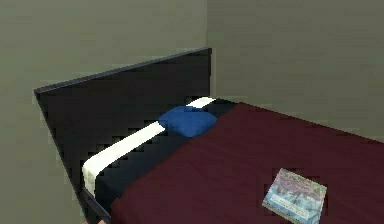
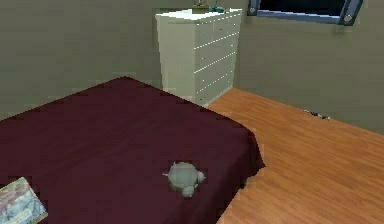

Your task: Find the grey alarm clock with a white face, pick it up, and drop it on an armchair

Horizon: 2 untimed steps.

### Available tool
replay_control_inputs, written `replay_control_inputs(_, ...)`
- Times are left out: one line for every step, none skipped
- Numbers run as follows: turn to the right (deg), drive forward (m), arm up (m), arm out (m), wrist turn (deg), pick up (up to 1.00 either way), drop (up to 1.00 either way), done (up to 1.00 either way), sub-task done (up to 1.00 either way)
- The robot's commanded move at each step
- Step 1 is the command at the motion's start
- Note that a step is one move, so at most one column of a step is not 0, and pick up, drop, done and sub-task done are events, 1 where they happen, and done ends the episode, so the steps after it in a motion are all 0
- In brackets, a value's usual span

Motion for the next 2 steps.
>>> replay_control_inputs(0.0, 0.00, 0.26, 0.00, 0.0, 0.00, 0.00, 0.00, 0.00)
replay_control_inputs(0.0, 0.00, 0.00, 0.22, 0.0, 0.00, 0.00, 0.00, 0.00)
